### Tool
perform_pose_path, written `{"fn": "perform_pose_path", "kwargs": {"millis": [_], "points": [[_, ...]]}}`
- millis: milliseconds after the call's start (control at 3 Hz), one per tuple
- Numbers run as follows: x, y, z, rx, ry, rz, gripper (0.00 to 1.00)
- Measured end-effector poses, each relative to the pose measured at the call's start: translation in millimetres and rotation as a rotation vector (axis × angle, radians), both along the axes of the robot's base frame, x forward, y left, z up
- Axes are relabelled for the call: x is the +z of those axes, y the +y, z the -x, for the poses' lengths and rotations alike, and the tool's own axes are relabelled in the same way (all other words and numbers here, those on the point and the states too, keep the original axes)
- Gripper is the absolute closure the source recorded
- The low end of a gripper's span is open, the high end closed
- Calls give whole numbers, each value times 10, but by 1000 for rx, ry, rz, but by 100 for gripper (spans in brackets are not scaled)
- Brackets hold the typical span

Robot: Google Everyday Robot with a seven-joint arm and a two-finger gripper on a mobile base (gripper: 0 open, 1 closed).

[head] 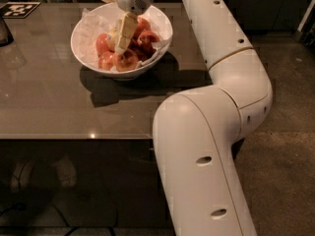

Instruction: Pick apple from white bowl

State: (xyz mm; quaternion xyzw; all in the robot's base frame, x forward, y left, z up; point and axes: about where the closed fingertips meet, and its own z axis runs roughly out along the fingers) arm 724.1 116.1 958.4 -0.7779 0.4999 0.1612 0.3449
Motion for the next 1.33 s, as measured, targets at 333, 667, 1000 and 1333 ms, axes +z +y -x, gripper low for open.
{"fn": "perform_pose_path", "kwargs": {"millis": [333,667,1000,1333], "points": [[-3,-233,-36,-69,53,-16,0],[131,-400,-19,-122,82,-35,0],[148,-353,-72,-130,67,-48,0],[61,-191,-107,-153,70,20,0]]}}
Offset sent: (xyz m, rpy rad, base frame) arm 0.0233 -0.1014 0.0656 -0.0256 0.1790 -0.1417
